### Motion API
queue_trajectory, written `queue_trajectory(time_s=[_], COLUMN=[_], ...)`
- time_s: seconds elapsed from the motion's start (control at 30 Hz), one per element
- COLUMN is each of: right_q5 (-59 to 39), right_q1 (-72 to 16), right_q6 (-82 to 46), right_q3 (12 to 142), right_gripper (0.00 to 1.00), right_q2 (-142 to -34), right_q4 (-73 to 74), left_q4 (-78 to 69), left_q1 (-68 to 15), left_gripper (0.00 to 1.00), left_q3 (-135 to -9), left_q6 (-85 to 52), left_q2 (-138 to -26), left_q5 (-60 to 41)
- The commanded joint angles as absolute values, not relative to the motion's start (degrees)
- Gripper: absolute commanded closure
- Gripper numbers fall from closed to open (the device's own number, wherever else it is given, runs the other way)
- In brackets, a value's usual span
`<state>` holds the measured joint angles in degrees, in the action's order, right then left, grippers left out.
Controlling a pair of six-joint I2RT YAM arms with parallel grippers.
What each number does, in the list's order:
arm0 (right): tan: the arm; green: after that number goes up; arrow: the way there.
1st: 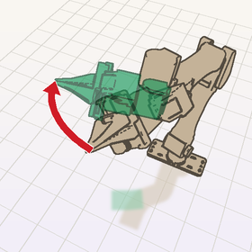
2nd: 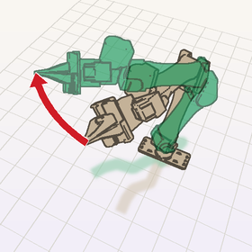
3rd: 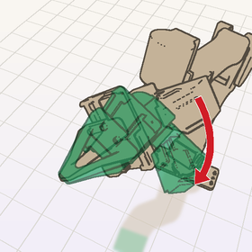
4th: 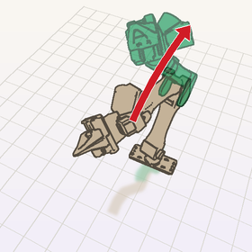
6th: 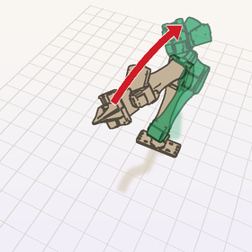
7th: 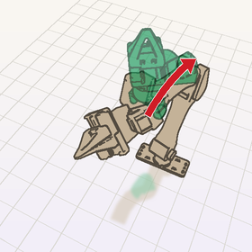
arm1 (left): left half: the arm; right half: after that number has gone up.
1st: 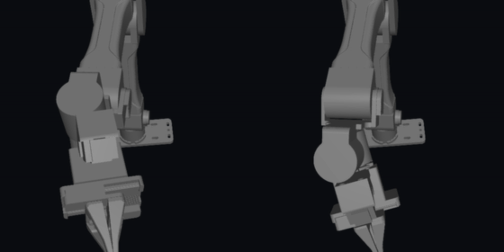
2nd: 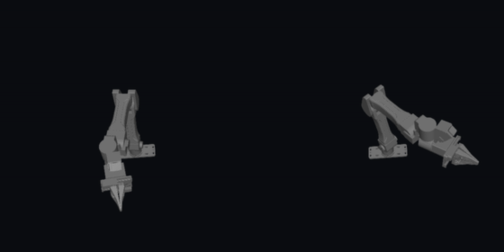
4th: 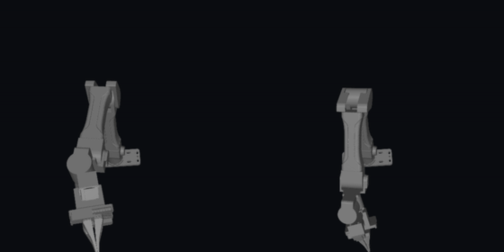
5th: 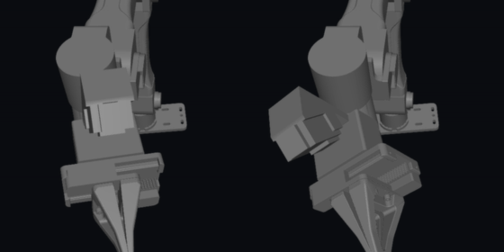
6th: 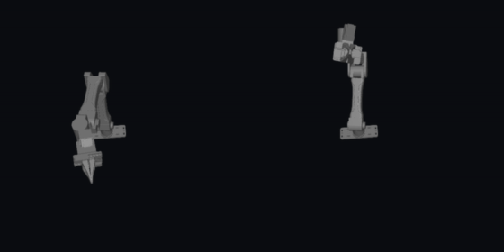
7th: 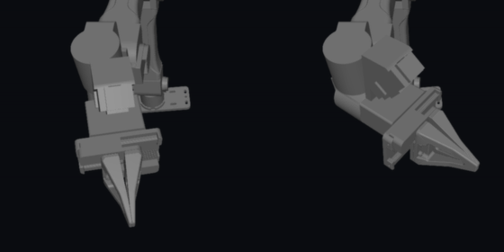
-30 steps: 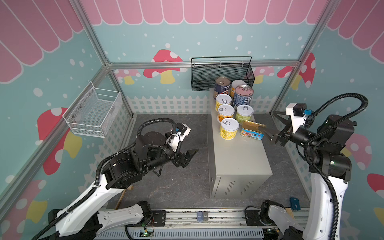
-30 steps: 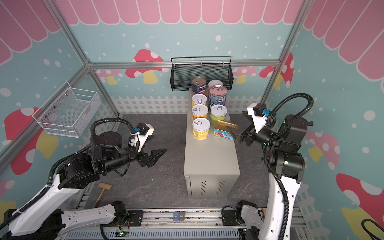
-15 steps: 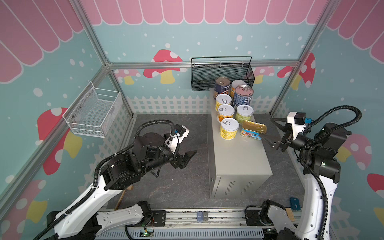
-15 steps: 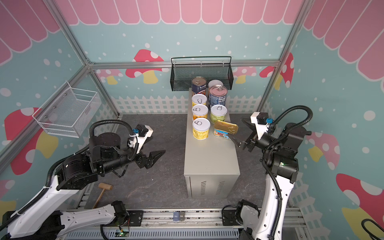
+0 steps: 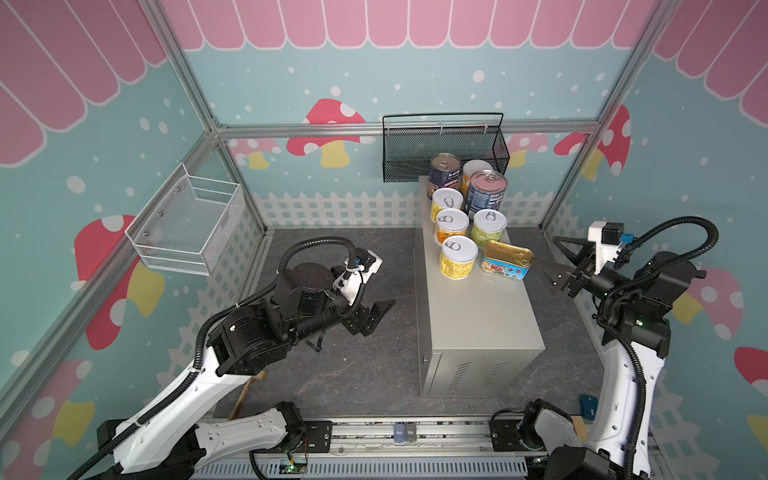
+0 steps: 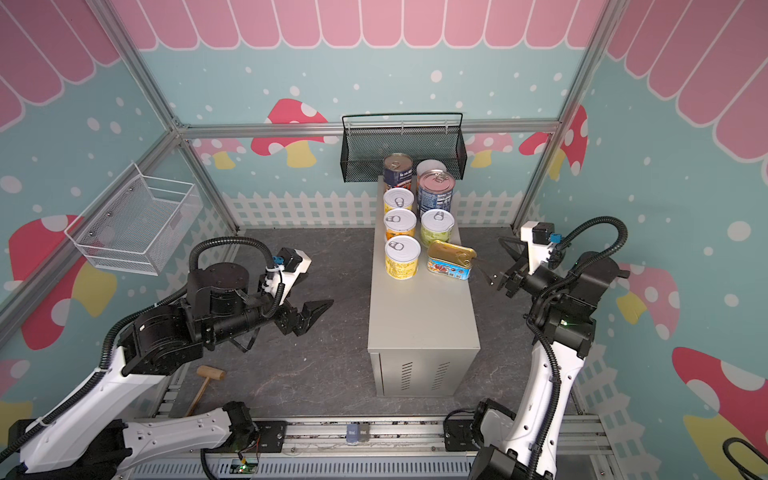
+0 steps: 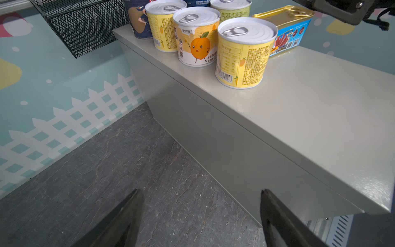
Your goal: Place and organize the canned foods onto the counter
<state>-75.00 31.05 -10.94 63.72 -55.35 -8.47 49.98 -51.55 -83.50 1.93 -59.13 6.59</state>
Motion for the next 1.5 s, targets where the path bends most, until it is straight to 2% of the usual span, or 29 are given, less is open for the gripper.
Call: queue_trajectory(time_s=[0.0, 0.57, 1.27, 1.47], right_q5=[-74.6, -72.9, -73.0, -66.0], right_q1=[31.5, 30.2, 26.5, 26.4], right_q6=[-12.9, -14.5, -12.2, -8.2], right_q3=[63.3, 59.7, 64.8, 64.5], right_gripper=[0.01, 0.01, 0.01, 0.01], right_q2=[-56.6, -56.5, -61.2, -57.5], right_q4=[-5.5, -4.0, -7.2, -13.8], left_q4=[50.7, 49.3, 47.3, 47.9], left_q1=[-51.1, -50.1, -49.8, -49.8], left_gripper=[0.15, 0.15, 0.15, 0.15], left_q3=[-84.8, -85.7, -84.7, -85.8], left_q6=[3.1, 3.7, 2.1, 2.3], left_q2=[-59.9, -62.9, -63.1, -64.1], left_q5=[5.8, 3.7, 4.0, 3.0])
